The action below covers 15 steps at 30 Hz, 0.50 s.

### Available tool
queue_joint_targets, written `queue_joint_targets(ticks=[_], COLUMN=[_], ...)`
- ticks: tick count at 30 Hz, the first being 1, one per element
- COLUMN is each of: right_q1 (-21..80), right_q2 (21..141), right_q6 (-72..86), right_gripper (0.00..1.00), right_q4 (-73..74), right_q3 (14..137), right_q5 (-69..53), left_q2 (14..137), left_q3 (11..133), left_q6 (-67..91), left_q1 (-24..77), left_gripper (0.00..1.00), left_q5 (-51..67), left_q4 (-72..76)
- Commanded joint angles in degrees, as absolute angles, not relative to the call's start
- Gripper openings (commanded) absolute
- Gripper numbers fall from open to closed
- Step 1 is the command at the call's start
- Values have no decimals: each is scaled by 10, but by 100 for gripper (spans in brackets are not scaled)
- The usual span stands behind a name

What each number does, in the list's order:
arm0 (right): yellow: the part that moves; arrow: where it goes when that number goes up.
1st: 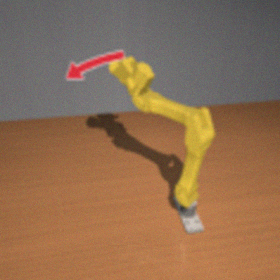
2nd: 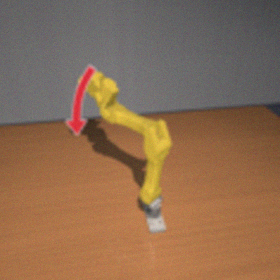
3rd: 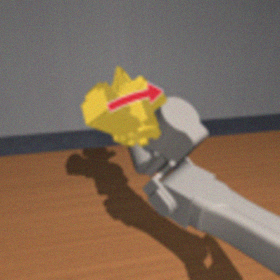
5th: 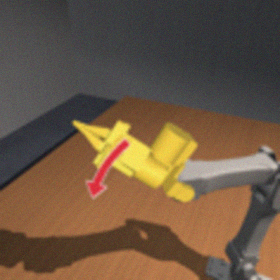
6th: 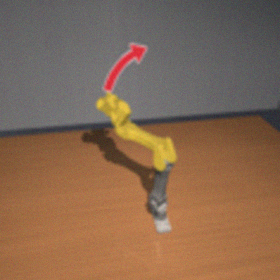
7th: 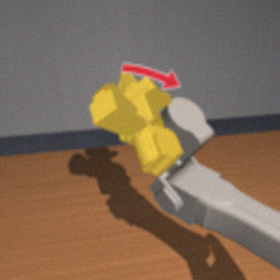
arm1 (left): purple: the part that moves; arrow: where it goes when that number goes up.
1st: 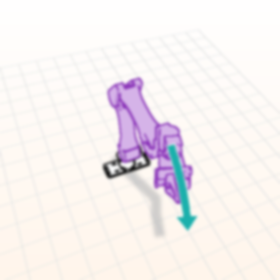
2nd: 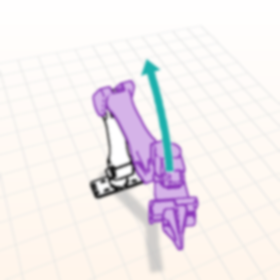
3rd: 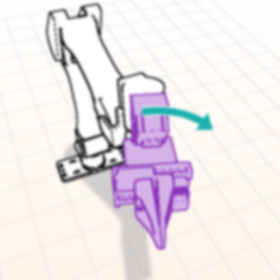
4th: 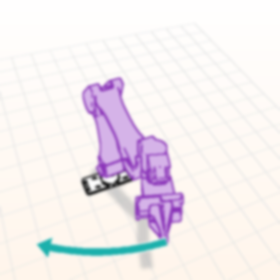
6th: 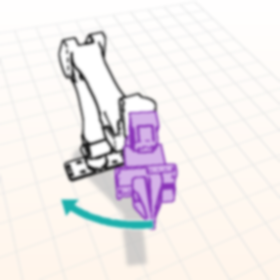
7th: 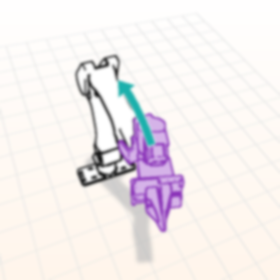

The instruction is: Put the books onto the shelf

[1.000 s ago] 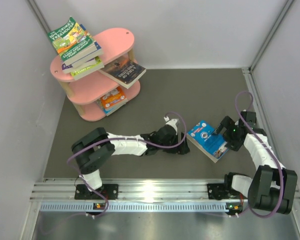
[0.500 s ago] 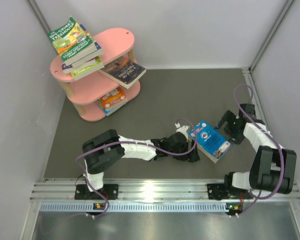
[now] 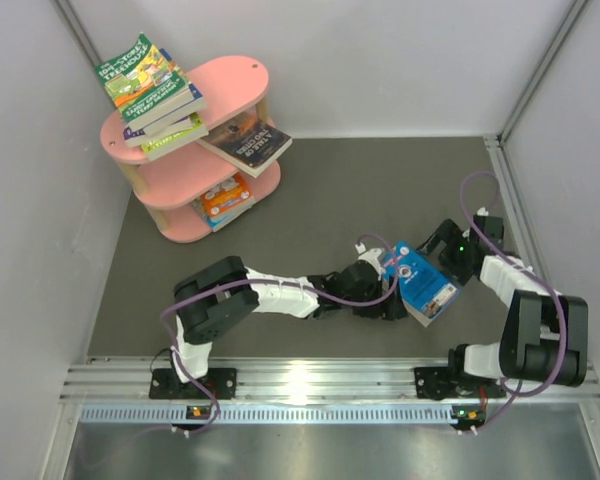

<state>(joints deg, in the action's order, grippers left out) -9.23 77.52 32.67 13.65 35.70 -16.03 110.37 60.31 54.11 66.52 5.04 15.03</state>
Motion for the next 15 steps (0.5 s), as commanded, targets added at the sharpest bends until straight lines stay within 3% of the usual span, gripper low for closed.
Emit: queue_joint_targets(ticks=[1, 6, 15], right_q1=[-28, 65, 86], right_q2=[748, 690, 690], right_q6=[359, 415, 423], right_gripper=[100, 100, 100], right_q4=[155, 138, 110], right_q3=[274, 208, 178], right_q5=[-209, -221, -228], left_q2=[1085, 1041, 962], left_q3=[584, 537, 421], left_q6=[546, 548, 564], left_q1=[622, 579, 549], left_gripper=[86, 86, 86], left_q5=[55, 53, 37], left_q4=[185, 178, 181])
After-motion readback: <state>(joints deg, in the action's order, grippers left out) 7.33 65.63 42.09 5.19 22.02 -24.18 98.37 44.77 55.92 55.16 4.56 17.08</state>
